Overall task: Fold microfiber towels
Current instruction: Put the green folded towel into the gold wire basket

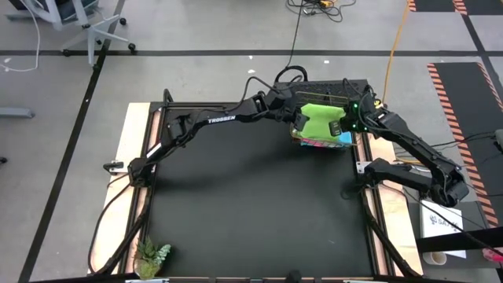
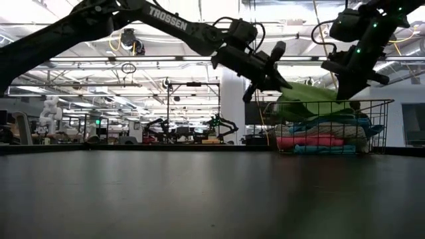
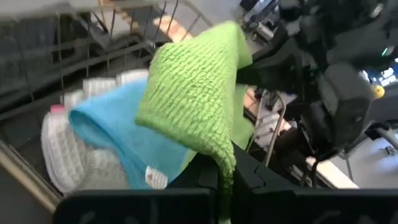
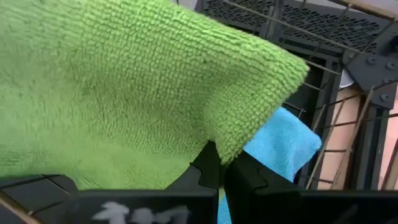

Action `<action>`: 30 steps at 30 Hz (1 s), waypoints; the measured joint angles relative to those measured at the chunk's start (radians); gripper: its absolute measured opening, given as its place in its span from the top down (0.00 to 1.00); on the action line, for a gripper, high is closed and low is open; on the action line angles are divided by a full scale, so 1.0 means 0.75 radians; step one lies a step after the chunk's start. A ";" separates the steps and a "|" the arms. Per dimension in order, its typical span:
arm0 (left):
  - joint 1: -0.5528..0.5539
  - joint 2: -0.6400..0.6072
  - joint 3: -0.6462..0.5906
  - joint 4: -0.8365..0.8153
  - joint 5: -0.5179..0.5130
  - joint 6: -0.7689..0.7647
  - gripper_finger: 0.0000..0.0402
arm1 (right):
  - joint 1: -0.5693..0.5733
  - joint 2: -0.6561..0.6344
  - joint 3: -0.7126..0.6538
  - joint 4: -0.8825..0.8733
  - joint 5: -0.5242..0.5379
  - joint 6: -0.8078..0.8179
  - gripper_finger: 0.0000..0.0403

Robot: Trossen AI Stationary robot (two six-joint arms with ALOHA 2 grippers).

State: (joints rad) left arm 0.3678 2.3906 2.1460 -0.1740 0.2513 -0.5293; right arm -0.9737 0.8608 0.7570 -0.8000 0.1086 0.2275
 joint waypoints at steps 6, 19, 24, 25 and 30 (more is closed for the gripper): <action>0.024 0.010 0.000 0.001 0.031 0.108 0.91 | -0.001 0.000 -0.001 0.017 0.005 0.001 1.00; 0.061 -0.070 0.000 -0.144 0.132 0.106 0.55 | -0.001 0.002 -0.003 0.003 0.063 -0.003 1.00; -0.005 -0.208 0.003 -0.424 0.149 0.220 0.54 | 0.000 0.031 -0.003 0.004 0.073 -0.017 1.00; -0.020 -0.235 0.003 -0.463 0.123 0.252 0.54 | -0.001 0.043 -0.003 0.003 0.075 -0.021 1.00; -0.089 -0.356 0.002 -0.662 -0.060 0.369 0.54 | 0.012 0.055 -0.001 -0.040 0.109 -0.088 0.95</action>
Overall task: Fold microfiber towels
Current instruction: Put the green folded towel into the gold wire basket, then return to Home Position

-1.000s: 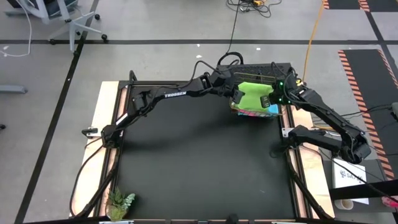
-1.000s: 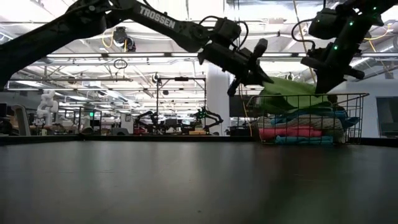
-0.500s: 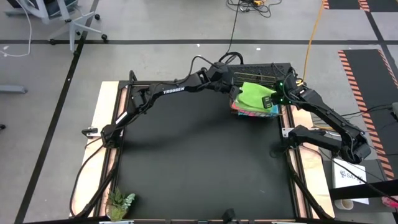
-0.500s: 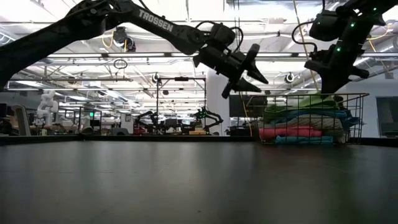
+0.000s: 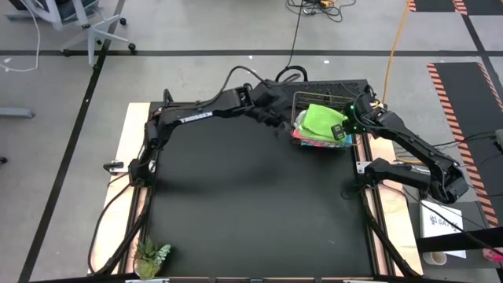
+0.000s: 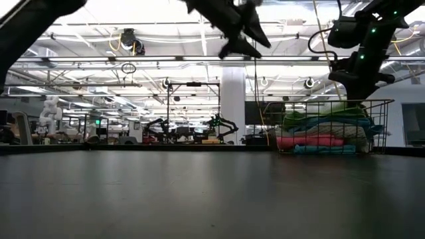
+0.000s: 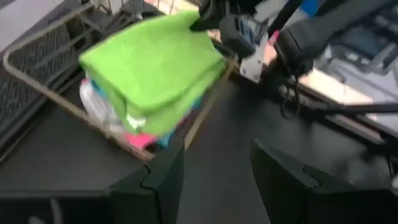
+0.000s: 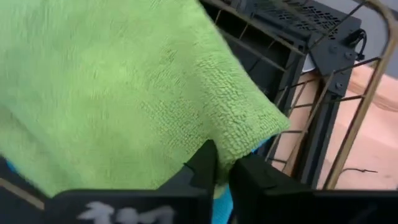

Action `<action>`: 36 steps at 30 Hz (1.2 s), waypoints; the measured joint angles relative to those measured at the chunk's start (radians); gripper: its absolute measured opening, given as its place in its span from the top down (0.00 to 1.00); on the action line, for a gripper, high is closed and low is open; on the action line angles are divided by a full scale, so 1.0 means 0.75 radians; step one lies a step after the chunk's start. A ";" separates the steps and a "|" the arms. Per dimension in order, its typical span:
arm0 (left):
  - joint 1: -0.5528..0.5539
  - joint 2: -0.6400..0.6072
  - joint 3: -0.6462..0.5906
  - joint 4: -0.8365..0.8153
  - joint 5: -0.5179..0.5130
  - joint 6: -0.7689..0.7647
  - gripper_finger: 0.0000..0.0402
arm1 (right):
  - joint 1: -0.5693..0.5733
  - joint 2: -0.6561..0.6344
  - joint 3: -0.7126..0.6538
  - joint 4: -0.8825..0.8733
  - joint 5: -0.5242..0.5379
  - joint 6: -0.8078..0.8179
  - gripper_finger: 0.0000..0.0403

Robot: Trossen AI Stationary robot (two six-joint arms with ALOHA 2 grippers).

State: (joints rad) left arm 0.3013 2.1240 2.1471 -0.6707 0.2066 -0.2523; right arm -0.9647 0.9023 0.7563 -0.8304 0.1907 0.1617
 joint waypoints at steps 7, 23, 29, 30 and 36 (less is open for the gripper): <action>-0.081 -0.096 -0.001 -0.194 -0.162 0.006 0.54 | 0.005 0.000 0.000 -0.027 0.028 -0.054 0.75; -0.364 -0.150 -0.001 -0.813 -0.679 -0.200 0.55 | 0.028 -0.068 0.168 -0.036 -0.243 0.071 0.61; -0.457 -0.234 -0.001 -1.126 -0.915 -0.447 0.82 | 0.177 -0.192 0.242 0.022 -0.527 0.094 0.85; -0.468 -0.243 -0.001 -1.194 -0.974 -0.499 0.89 | 0.212 -0.222 0.243 0.042 -0.540 0.093 0.92; -0.529 -0.430 -0.192 -1.115 -1.116 -0.618 0.99 | 0.410 -0.437 0.243 0.129 -0.536 0.163 0.99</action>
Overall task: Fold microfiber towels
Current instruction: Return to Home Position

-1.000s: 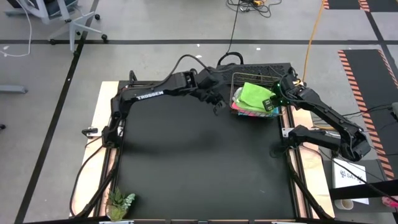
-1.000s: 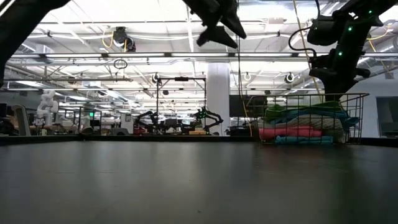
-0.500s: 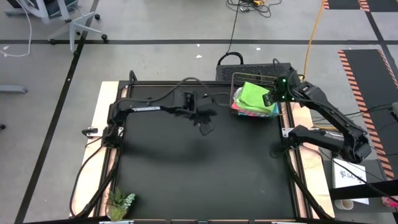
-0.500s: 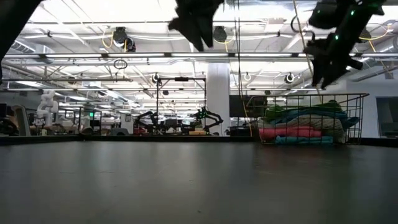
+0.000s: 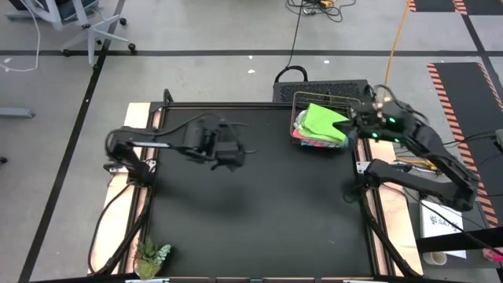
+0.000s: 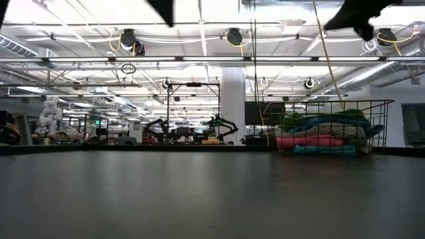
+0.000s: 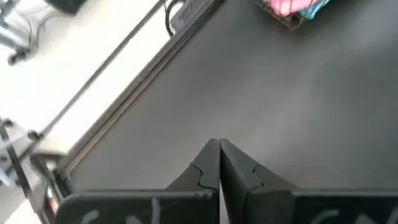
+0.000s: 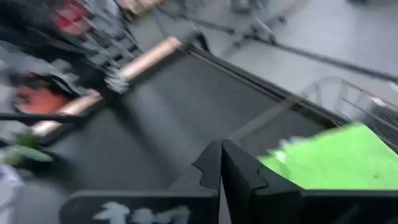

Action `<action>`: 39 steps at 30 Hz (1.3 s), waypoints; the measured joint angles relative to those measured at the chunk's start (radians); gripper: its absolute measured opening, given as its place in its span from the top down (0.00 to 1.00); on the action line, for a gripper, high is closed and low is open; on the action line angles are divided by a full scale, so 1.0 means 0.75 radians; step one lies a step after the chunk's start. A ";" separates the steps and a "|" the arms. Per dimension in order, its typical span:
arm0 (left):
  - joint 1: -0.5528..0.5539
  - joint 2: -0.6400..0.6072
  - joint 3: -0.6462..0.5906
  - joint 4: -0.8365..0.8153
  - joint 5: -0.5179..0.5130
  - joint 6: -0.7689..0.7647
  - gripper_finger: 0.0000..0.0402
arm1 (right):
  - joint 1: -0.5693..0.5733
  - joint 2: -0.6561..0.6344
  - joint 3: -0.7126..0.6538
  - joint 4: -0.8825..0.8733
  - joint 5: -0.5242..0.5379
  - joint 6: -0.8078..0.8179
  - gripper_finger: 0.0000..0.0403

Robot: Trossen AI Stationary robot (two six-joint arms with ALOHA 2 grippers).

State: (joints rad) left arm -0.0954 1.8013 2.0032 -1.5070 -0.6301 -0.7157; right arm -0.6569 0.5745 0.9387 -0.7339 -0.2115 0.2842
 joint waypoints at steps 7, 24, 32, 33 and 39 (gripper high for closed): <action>-0.059 -0.404 -0.592 0.236 0.003 -0.206 0.99 | 0.137 -0.260 0.001 0.025 -0.031 0.085 1.00; 0.045 -1.258 -2.062 1.948 0.347 0.121 1.00 | 0.346 -0.404 -0.764 1.192 -0.335 0.359 1.00; 0.196 -1.453 -2.455 2.491 0.523 0.203 1.00 | 0.516 -0.381 -0.896 1.241 -0.081 0.356 1.00; 0.213 -1.465 -2.509 2.564 0.533 0.188 1.00 | 0.538 -0.367 -0.906 1.244 -0.037 0.364 1.00; 0.260 -1.469 -2.653 2.737 0.568 0.140 1.00 | 0.667 -0.192 -0.967 1.295 0.226 0.303 1.00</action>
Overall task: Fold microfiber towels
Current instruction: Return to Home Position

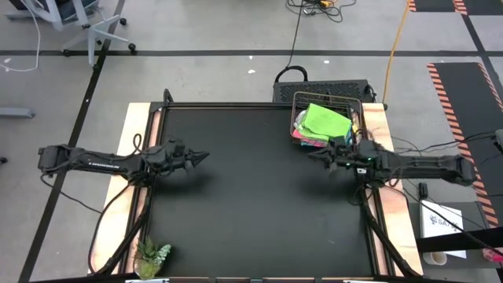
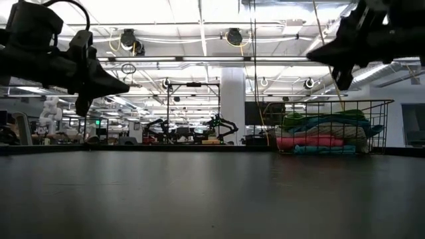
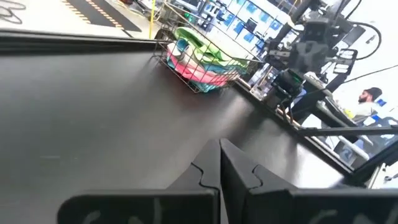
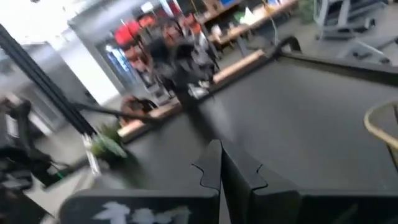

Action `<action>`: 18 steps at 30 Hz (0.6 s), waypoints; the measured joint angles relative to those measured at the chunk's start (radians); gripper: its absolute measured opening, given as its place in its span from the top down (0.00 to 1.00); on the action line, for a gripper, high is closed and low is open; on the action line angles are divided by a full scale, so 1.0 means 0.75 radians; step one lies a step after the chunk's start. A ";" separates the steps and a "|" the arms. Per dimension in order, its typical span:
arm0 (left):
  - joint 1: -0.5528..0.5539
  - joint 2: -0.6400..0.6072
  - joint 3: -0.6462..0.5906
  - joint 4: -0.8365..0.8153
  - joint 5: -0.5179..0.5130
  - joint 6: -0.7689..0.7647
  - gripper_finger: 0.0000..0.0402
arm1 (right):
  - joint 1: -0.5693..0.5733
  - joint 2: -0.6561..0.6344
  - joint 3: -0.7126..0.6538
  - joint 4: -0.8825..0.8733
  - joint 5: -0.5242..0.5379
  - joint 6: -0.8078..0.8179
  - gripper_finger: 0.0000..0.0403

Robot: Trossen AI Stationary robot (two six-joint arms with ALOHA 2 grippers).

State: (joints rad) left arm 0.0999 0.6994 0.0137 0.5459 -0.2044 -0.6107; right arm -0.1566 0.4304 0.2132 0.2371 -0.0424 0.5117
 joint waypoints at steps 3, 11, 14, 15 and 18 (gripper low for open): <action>0.020 0.000 0.000 0.000 0.030 0.037 1.00 | 0.039 0.129 -0.023 0.072 0.038 -0.041 1.00; 0.080 -0.001 0.000 -0.028 0.153 0.013 1.00 | 0.046 0.234 -0.046 0.078 0.055 -0.077 1.00; 0.085 0.000 0.000 -0.028 0.202 0.001 0.99 | 0.046 0.111 -0.046 0.078 0.059 -0.120 1.00; 0.084 0.001 0.000 -0.028 0.206 0.000 0.99 | 0.046 0.060 -0.046 0.068 0.063 -0.142 1.00; 0.085 0.001 0.000 -0.028 0.207 0.008 1.00 | 0.046 -0.101 -0.046 -0.046 0.120 -0.177 1.00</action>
State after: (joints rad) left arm 0.1635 0.6998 0.0135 0.5247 -0.0490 -0.6044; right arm -0.1220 0.3544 0.1791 0.2025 0.0473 0.3790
